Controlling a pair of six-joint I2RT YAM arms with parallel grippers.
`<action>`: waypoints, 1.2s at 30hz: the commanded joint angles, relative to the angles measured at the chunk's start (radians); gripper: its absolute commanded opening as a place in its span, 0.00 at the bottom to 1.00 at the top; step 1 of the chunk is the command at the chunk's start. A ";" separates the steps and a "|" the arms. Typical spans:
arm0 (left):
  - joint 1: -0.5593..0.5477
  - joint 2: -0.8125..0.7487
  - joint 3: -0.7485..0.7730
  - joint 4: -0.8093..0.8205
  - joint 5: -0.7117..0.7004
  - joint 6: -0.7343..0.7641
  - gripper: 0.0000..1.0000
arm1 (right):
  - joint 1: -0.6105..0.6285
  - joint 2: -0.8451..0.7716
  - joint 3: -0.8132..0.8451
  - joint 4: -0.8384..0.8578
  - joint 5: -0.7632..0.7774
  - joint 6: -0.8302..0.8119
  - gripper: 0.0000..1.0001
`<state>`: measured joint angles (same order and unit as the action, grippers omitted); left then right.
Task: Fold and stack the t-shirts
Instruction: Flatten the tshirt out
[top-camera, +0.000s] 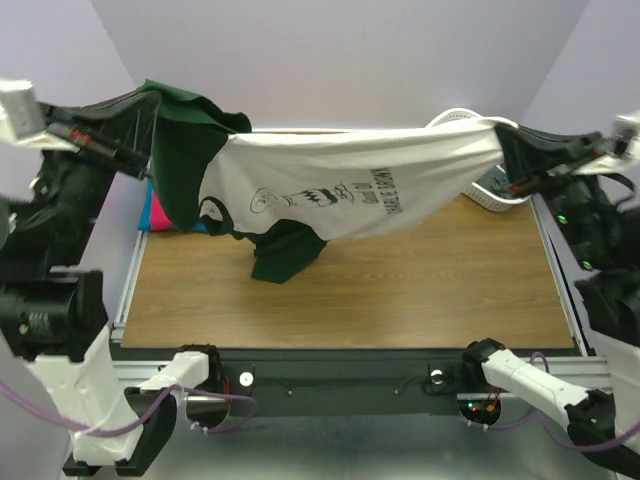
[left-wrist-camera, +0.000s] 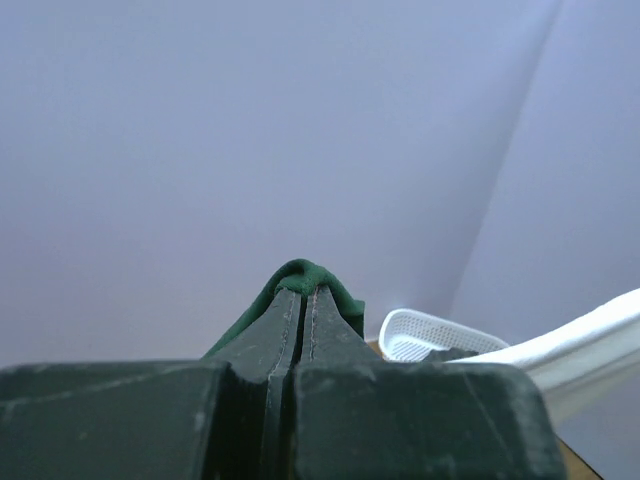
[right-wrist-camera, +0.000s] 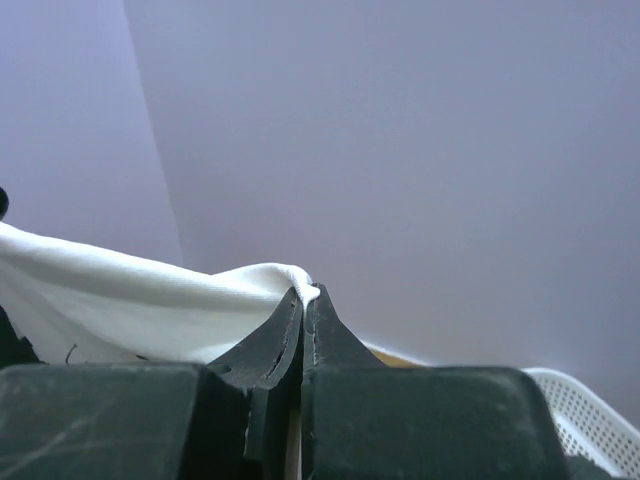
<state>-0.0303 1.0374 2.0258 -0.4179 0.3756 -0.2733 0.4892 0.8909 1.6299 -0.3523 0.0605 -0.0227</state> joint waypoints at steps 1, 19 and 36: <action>0.006 -0.025 0.178 0.019 0.144 -0.059 0.00 | -0.008 -0.039 0.090 -0.045 -0.054 0.001 0.00; 0.006 0.084 0.007 0.393 0.304 -0.313 0.00 | -0.009 -0.032 0.116 -0.045 0.139 -0.025 0.00; -0.121 0.521 0.145 0.341 0.122 -0.109 0.00 | -0.008 0.253 0.033 0.093 0.248 -0.089 0.00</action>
<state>-0.1165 1.6161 2.0186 -0.1635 0.5240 -0.4538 0.4892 1.1763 1.5768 -0.3820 0.3031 -0.0845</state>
